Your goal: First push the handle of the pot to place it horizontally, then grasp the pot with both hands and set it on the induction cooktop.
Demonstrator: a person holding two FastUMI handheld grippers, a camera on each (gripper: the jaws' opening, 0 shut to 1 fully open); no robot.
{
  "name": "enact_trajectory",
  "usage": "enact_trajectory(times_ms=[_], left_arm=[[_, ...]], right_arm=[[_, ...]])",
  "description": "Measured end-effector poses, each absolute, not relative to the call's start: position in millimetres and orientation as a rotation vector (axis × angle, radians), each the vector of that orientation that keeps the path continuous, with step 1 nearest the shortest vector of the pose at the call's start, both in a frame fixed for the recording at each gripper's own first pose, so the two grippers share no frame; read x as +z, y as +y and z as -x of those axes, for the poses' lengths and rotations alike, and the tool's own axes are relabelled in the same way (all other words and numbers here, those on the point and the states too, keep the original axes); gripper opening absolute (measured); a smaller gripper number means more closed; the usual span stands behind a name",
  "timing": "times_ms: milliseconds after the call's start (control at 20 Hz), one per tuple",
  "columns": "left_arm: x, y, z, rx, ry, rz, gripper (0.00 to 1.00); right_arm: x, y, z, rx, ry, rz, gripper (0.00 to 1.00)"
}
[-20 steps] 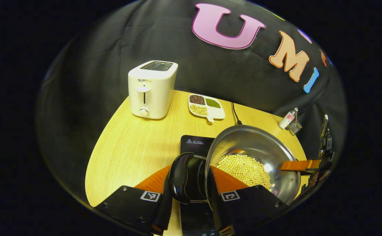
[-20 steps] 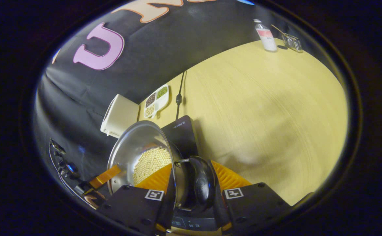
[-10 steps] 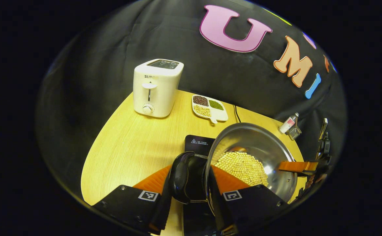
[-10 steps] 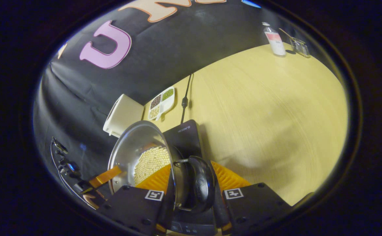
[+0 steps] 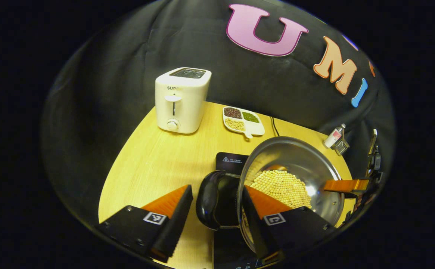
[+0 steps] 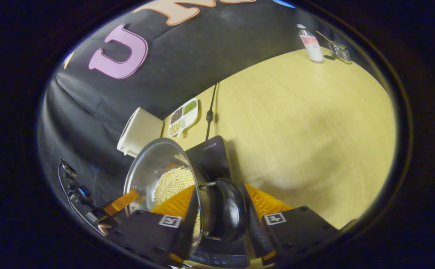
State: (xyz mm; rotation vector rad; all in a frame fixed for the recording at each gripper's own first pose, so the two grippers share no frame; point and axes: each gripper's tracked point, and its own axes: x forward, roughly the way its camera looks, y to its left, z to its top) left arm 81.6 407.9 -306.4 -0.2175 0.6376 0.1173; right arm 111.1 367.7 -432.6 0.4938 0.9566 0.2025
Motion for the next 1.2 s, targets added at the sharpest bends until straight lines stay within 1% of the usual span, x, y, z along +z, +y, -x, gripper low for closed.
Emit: enact_trajectory(times_ms=[100, 150, 300, 350, 400, 600, 650, 700, 900, 1000, 1150, 1200], left_arm=[[-298.6, 411.1, -78.7, 0.139, 0.603, 0.234, 0.95], [-295.3, 411.6, -75.7, 0.150, 0.585, 0.247, 0.98], [-275.1, 418.8, -67.5, 0.207, 0.519, 0.248, 0.98], [-268.8, 422.4, -64.0, 0.229, 0.504, 0.230, 1.00], [-260.7, 424.2, -60.0, 0.248, 0.489, 0.207, 0.97], [-220.4, 418.2, -50.7, 0.281, 0.410, 0.105, 0.97], [-210.8, 414.2, -48.4, 0.285, 0.392, 0.085, 0.97], [-201.2, 407.4, -47.0, 0.289, 0.370, 0.074, 0.97], [-169.7, 355.8, -37.8, 0.254, 0.332, 0.073, 0.97], [-149.6, 327.7, -32.8, 0.243, 0.316, 0.022, 0.96], [-106.4, 276.6, -27.8, 0.227, 0.245, -0.040, 0.96], [-95.6, 259.1, -25.6, 0.232, 0.225, -0.052, 0.96]], right_arm=[[-420.7, 359.0, -121.3, 0.176, 0.896, -0.501, 0.90], [-411.4, 355.6, -126.5, 0.168, 0.857, -0.510, 0.92], [-386.9, 345.8, -135.4, 0.148, 0.763, -0.502, 0.92], [-376.9, 340.0, -136.6, 0.139, 0.732, -0.491, 0.91], [-366.9, 334.7, -136.2, 0.130, 0.705, -0.477, 0.91], [-326.9, 308.5, -128.1, 0.098, 0.603, -0.390, 0.91], [-316.6, 300.8, -125.1, 0.090, 0.579, -0.362, 1.00], [-305.8, 293.7, -121.7, 0.084, 0.555, -0.333, 0.91], [-256.7, 261.6, -107.7, 0.071, 0.455, -0.215, 0.91], [-225.9, 247.3, -99.1, 0.075, 0.401, -0.176, 0.91], [-182.2, 225.0, -87.8, 0.097, 0.312, -0.150, 0.92], [-169.1, 215.0, -84.6, 0.104, 0.279, -0.140, 1.00]])
